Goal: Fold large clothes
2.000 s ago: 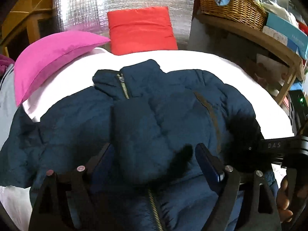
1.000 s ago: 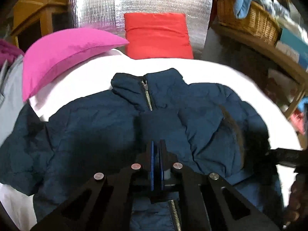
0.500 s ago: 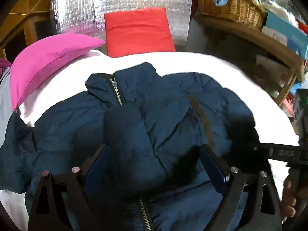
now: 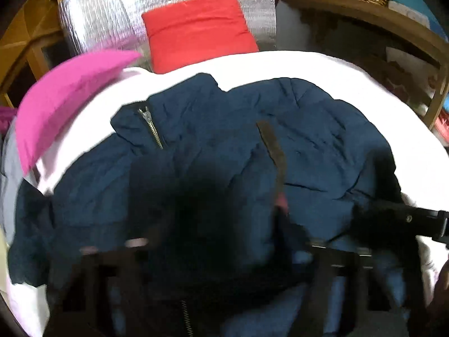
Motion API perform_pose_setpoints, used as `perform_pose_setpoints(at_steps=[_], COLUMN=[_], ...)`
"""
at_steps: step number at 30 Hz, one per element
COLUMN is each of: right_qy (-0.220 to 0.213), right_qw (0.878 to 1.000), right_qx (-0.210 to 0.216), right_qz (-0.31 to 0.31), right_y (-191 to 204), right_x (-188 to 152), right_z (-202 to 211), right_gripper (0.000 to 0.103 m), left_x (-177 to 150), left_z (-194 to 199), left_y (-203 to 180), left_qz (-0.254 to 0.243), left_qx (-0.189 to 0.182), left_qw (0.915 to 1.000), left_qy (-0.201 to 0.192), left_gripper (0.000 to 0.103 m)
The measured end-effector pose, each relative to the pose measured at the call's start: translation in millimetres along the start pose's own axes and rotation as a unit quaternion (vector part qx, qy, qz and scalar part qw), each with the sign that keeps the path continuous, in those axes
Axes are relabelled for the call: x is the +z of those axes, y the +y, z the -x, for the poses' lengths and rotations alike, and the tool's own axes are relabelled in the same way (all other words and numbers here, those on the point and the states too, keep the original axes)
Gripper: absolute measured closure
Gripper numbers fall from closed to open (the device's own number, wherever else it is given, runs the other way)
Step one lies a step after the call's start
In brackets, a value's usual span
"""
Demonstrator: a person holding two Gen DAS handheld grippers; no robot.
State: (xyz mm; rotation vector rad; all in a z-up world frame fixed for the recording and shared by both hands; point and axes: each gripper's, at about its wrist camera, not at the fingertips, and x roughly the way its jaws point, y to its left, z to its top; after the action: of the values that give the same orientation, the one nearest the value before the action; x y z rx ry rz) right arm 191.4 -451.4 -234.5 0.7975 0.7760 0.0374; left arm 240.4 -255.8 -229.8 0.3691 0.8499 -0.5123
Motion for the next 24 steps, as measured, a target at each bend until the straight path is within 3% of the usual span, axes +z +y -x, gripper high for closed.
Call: perform_pose_setpoints(at_steps=[1, 4, 8, 13, 18, 20, 24], right_qy=[0.0, -0.001, -0.007, -0.015, -0.02, -0.022, -0.021], right_qw=[1.0, 1.0, 1.0, 0.999, 0.996, 0.995, 0.991], right_qx=[0.002, 0.003, -0.007, -0.039, -0.082, -0.097, -0.127], right_qz=[0.0, -0.001, 0.001, 0.009, 0.027, 0.03, 0.039], right_y=[-0.5, -0.3, 3.5, 15.6, 28.5, 32.5, 40.5], right_x=[-0.2, -2.0, -3.5, -6.5, -8.7, -8.7, -8.8], right_z=[0.3, 1.7, 0.7, -2.6, -6.8, -8.8, -12.7], right_gripper=[0.054, 0.054, 0.054, 0.054, 0.054, 0.054, 0.054], left_x=[0.1, -1.6, 2.6, -1.3, -25.9, -38.3, -57.1], left_z=[2.7, 17.7, 45.5, 79.6, 81.5, 76.2, 66.9], left_y=[-1.3, 0.5, 31.3, 101.8, 166.2, 185.4, 201.5], left_qz=[-0.003, -0.008, 0.033, 0.101, 0.165, 0.187, 0.201], left_qx=[-0.001, 0.006, -0.021, -0.043, -0.046, -0.063, -0.078], left_qw=[1.0, 0.9996, 0.9981, 0.992, 0.9845, 0.9803, 0.976], left_qy=[-0.004, -0.027, -0.047, -0.061, -0.036, -0.012, 0.028], left_gripper=[0.078, 0.09, 0.091, 0.091, 0.091, 0.091, 0.083])
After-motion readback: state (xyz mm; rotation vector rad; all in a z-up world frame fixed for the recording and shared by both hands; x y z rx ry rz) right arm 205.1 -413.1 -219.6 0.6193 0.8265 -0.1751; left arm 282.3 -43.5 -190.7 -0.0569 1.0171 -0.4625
